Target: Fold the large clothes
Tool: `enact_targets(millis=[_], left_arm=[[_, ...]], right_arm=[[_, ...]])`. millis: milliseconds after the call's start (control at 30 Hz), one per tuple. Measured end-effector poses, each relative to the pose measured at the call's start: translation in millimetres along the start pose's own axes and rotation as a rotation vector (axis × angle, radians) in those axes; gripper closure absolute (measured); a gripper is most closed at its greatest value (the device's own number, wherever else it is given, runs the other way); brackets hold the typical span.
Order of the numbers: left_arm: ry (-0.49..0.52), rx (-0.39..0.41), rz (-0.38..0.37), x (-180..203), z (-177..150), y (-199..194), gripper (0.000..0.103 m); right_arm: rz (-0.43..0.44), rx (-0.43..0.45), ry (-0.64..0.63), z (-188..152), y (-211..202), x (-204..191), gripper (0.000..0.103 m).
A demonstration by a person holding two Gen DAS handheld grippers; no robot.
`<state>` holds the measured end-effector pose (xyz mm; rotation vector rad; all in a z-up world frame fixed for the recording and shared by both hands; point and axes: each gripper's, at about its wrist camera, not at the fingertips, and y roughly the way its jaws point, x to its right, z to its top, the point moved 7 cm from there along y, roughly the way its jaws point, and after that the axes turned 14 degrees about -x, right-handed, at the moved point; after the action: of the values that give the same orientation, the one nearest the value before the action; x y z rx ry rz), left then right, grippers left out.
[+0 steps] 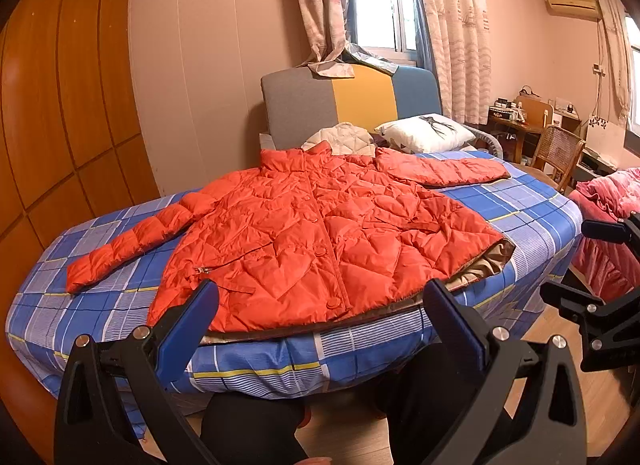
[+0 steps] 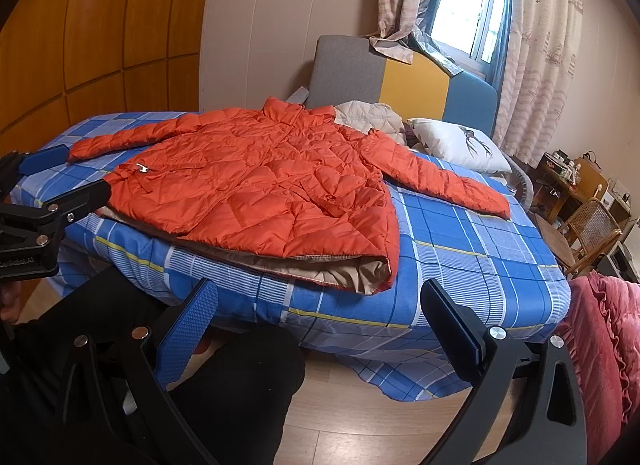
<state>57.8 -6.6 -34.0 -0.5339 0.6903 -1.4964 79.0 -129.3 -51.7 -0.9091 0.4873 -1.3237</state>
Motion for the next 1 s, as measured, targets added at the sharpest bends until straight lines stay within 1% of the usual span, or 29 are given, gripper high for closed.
enact_targets(millis=[333,433,1000], left_arm=[[0.002,-0.001,-0.002,0.0,-0.2,0.1,0.002],[0.001,-0.002,-0.002,5.7,-1.8,-1.3,0.002],[-0.003,-0.004,-0.007,4.2,-1.5,0.1,0.002]], right_arm=[[-0.002,-0.002,-0.002,-0.8,0.7,-1.1,0.003],[-0.001,-0.002,-0.001,-1.2,0.4,0.3,0.003],[0.000,-0.007,0.000,-3.6,3.5,-0.5,0.003]])
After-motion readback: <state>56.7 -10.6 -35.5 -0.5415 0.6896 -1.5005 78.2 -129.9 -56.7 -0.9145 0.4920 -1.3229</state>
